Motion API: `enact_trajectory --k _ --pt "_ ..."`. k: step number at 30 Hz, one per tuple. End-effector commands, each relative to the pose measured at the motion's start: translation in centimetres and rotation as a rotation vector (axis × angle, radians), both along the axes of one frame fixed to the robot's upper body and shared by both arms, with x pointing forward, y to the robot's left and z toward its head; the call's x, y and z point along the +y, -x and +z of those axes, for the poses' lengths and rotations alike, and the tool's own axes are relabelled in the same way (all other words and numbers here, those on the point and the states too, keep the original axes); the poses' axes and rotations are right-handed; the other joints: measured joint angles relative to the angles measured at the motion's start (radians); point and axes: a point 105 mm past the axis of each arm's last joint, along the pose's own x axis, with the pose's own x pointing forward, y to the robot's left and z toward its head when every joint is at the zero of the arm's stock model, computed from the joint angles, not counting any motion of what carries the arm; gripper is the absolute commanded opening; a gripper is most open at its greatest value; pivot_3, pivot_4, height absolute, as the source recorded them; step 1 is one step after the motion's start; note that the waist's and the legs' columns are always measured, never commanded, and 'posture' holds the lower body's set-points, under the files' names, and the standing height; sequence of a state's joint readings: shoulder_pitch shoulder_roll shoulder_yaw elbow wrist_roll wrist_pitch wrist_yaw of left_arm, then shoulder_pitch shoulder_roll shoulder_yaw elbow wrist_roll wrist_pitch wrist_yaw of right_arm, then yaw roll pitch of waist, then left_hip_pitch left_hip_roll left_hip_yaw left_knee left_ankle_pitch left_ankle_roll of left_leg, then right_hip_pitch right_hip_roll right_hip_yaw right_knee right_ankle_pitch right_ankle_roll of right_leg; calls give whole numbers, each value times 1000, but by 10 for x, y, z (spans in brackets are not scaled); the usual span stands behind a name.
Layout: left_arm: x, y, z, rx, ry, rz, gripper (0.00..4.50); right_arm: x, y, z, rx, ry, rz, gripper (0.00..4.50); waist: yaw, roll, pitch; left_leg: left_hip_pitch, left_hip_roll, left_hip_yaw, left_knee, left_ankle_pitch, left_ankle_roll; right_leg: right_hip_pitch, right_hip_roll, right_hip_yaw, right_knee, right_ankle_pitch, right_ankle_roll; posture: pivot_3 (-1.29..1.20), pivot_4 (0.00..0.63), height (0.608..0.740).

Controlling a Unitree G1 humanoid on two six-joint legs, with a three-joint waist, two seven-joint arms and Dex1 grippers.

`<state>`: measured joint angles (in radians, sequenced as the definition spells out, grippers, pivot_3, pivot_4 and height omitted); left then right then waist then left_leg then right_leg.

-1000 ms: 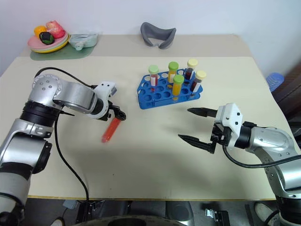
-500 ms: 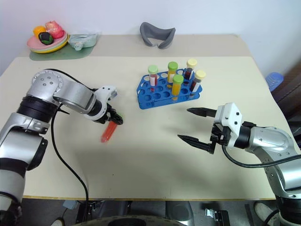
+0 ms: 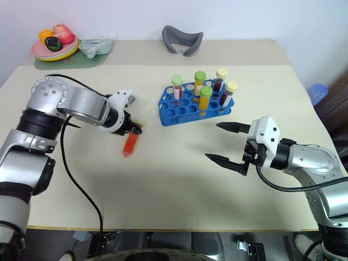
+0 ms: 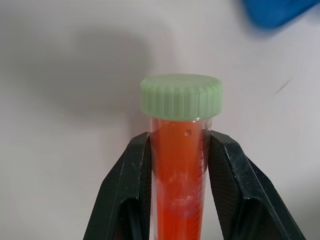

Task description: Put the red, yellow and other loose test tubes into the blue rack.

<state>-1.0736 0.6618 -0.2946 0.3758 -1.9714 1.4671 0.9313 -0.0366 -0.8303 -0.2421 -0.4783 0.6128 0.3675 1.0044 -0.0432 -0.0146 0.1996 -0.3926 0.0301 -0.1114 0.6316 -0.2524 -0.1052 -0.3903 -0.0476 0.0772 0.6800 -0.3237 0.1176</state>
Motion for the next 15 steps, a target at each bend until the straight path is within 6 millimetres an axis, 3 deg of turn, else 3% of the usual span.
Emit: enact_trajectory --k 1,5,8,12,15 --pt "-4 -2 43 -187 104 11 1410 4 2 9 -33 -35 4 4500 0 0 0 0 0 0 0 0 0 0 0 0 0 0 0 0 150 740" --pt "-9 4 72 -342 213 -10 1410 4 0 10 -39 -64 -26 4500 1 0 0 0 0 0 0 1 -2 0 0 0 0 0 0 0 150 740" --pt "-20 10 123 -642 543 -82 1410 5 -2 10 -39 -105 -62 4500 1 0 0 0 0 0 0 1 -3 0 0 0 0 0 0 0 150 740" --pt "-10 4 132 -780 672 -98 1410 4 -5 8 -43 -137 -120 4500 1 1 0 0 0 1 -1 2 -4 0 0 0 0 0 0 0 150 740" --pt "-9 1 134 -1003 631 -192 1410 3 -7 7 -58 -161 -153 4500 0 1 0 1 0 1 -1 2 -4 1 0 0 0 0 0 0 150 740"
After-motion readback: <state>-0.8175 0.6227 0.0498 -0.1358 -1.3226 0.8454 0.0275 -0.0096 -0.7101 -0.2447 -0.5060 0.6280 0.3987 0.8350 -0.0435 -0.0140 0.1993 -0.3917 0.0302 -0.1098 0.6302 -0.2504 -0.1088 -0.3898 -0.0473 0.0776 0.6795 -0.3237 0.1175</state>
